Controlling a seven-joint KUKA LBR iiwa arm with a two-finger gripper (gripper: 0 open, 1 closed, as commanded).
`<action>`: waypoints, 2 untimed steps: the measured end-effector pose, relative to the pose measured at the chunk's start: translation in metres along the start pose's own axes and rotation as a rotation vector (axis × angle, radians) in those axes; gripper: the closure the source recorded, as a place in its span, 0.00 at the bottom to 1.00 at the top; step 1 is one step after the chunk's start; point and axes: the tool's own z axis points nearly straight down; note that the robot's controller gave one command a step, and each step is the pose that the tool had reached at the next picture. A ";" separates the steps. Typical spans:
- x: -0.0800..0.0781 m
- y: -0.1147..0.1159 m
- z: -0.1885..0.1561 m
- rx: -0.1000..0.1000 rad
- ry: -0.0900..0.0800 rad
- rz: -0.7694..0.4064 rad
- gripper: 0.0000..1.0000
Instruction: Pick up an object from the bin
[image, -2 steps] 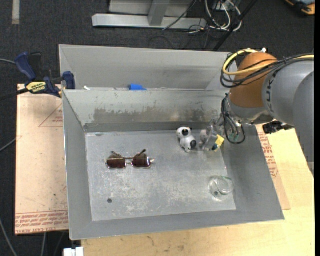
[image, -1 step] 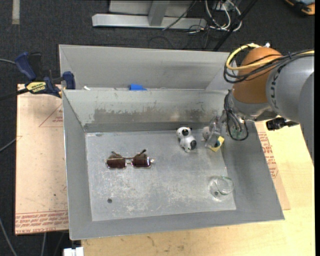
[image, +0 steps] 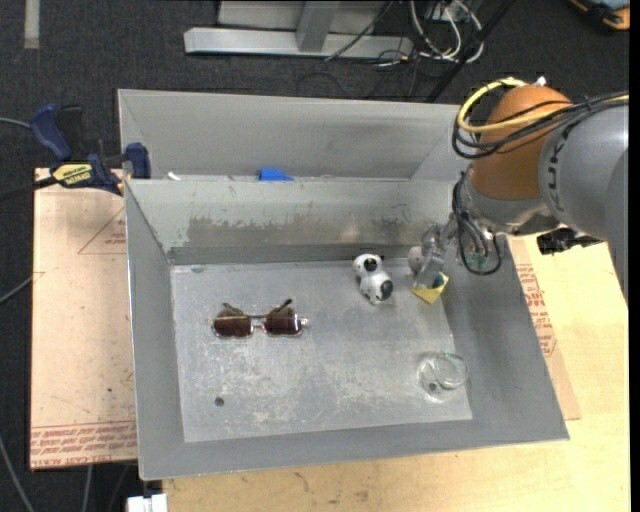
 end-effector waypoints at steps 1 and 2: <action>-0.001 0.000 -0.006 0.000 -0.003 0.000 1.00; 0.000 0.000 -0.009 0.000 -0.001 -0.001 1.00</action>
Offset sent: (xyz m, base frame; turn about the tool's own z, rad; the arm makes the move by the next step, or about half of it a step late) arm 0.0001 -0.0001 0.0212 0.0000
